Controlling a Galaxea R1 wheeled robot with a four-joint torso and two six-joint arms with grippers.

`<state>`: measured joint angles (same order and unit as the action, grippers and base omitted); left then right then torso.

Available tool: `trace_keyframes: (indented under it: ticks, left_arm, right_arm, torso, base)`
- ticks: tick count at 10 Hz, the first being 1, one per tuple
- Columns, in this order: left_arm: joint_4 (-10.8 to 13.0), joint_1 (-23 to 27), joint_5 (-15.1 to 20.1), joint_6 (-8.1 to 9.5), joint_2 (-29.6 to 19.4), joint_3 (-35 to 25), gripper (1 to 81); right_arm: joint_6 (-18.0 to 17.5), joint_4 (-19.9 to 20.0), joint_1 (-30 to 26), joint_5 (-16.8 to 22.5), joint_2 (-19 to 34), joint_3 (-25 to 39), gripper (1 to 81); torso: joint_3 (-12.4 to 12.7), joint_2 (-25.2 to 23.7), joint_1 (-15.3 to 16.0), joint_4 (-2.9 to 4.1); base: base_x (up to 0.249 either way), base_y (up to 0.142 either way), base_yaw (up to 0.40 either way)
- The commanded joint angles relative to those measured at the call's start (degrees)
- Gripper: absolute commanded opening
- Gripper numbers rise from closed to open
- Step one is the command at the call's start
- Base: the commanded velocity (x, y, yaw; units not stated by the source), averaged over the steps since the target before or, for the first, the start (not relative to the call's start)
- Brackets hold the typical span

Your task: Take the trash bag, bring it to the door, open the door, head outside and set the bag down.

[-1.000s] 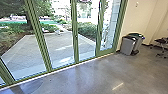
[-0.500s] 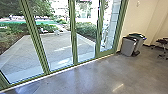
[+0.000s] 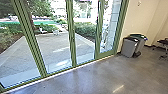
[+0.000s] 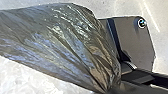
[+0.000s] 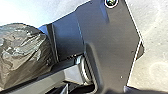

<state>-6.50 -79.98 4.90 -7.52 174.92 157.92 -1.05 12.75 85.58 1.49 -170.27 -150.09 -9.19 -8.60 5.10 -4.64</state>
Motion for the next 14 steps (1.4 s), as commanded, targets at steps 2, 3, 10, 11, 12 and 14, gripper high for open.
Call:
trace_keyframes:
  ticks: [2, 3, 10, 11, 12, 14]
  left_arm:
    - [0.43, 2.85, 3.71, -0.48, -0.01, -0.15, 1.0]
    - [0.43, 2.85, 3.71, -0.48, -0.01, -0.15, 1.0]
    - [0.43, 2.85, 3.71, -0.48, -0.01, -0.15, 1.0]
    - [0.43, 2.85, 3.71, -0.47, 0.08, -0.15, 1.0]
    - [0.43, 2.85, 3.71, -0.48, 0.08, -0.15, 1.0]
    - [0.43, 2.85, 3.71, -0.48, 0.08, -0.15, 1.0]
  right_arm:
    - [0.26, -0.36, -2.20, 3.79, 0.08, 0.07, 81.1]
    - [0.17, -0.36, -2.29, 3.79, 0.08, 0.07, 81.1]
    - [0.17, -0.36, -2.38, 3.43, -0.01, -0.02, 81.1]
    - [0.25, -0.36, -2.29, 3.43, -0.01, -0.10, 81.1]
    - [0.17, -0.36, -2.29, 3.35, -0.01, -0.10, 81.1]
    - [0.17, -0.36, -2.20, 3.43, -0.01, -0.10, 81.1]
  torso:
    - [0.00, 0.02, 0.00, 0.00]
    - [0.00, 0.00, 0.00, 0.00]
    - [0.00, 0.02, 0.02, 0.00]
    - [0.00, 0.02, 0.02, 0.00]
    - [0.00, 0.02, 0.02, 0.00]
    - [0.00, 0.02, 0.02, 0.00]
  base:
    - [0.192, -0.076, 0.000]
    - [0.192, -0.087, 0.000]
    - [0.192, -0.114, 0.000]
    - [0.192, -0.121, 0.000]
    - [0.192, -0.121, 0.000]
    - [0.192, -0.121, 0.000]
